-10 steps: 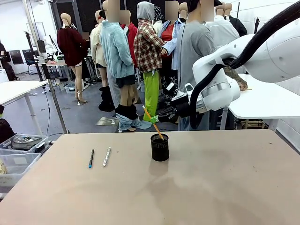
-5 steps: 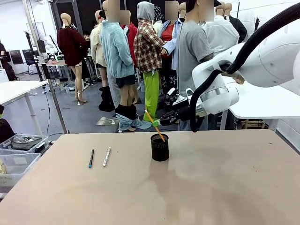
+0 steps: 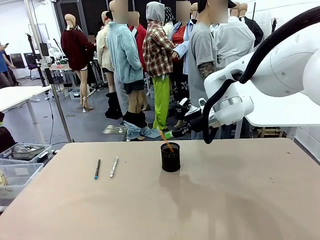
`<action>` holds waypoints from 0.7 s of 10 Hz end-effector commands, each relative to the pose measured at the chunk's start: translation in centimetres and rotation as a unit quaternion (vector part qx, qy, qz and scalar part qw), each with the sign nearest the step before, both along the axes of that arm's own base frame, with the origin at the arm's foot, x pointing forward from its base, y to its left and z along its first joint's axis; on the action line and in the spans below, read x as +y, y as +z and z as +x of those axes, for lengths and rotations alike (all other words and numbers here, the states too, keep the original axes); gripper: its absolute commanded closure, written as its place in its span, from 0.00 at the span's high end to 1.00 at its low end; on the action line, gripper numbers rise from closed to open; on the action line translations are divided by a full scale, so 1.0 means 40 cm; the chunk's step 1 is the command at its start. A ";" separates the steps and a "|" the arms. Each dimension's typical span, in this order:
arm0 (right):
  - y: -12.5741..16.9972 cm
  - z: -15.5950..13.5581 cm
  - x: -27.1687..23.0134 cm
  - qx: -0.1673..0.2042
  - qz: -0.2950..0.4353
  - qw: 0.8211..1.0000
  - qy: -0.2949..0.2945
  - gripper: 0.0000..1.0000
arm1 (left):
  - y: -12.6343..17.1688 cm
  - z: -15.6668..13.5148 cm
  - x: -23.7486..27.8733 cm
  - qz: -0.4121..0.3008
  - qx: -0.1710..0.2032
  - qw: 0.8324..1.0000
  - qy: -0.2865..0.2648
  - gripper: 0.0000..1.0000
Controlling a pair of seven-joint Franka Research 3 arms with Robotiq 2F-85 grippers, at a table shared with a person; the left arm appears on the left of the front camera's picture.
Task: Place the pens into the pen holder.
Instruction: Pick up a writing instrument from the table and place it into the Pen holder.
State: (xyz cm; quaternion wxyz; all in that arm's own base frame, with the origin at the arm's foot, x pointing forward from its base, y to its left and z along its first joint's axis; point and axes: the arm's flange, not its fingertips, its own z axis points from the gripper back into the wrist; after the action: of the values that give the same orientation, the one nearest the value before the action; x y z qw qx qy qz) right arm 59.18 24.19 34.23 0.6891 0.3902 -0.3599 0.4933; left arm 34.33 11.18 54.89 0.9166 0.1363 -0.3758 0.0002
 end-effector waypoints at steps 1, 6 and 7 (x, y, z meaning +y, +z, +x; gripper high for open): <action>0.019 0.006 -0.003 0.002 -0.009 1.000 0.003 0.52 | 0.000 -0.001 -0.001 0.006 0.003 1.000 0.000 1.00; 0.148 -0.138 -0.212 0.000 -0.174 0.975 -0.140 0.52 | 0.000 -0.001 -0.001 0.006 0.003 1.000 0.000 1.00; 0.191 -0.170 -0.287 -0.001 -0.206 0.959 -0.192 0.52 | 0.000 -0.001 -0.001 0.006 0.003 1.000 0.000 1.00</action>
State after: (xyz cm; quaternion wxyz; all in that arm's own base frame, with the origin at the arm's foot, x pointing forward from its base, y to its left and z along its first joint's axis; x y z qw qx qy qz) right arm 54.53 14.17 40.20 0.7970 0.2069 -0.3495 0.4470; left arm 34.32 11.20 54.89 0.9166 0.1363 -0.3758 0.0004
